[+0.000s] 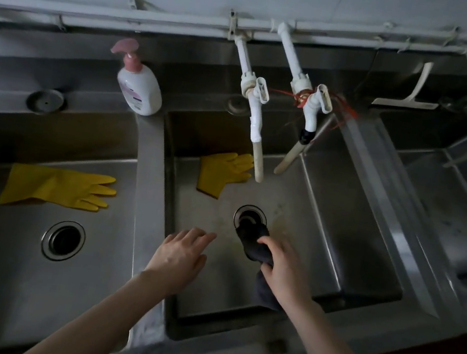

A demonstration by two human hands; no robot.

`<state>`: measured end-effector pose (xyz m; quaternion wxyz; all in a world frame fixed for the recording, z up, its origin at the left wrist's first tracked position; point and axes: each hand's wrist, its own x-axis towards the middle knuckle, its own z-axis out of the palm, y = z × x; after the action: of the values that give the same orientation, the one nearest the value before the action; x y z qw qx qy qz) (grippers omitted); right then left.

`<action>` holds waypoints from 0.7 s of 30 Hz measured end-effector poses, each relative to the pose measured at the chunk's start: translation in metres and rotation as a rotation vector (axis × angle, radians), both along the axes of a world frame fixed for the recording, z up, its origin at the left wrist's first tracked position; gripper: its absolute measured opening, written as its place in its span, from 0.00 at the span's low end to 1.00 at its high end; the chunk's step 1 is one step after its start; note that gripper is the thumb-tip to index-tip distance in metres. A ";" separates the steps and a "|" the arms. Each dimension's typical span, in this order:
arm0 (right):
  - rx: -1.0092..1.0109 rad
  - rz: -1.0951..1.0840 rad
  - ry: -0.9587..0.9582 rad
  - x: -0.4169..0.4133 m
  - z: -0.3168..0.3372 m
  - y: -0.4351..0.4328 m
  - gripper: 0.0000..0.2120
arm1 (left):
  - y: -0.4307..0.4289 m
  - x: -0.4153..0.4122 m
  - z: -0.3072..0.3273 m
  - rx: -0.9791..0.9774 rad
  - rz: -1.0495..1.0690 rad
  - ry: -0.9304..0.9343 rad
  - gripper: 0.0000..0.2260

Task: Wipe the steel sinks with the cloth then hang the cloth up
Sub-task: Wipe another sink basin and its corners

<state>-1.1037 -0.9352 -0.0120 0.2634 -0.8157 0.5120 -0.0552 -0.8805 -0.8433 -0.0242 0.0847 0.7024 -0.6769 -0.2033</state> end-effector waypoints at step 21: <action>0.262 0.622 0.175 0.020 -0.188 -0.052 0.28 | -0.011 -0.011 -0.042 0.087 0.083 -0.352 0.17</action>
<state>-1.0833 -0.9872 -0.1996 0.3253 -0.8936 0.2625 0.1638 -0.8911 -0.8542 -0.0659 -0.0573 0.7576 -0.6421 -0.1027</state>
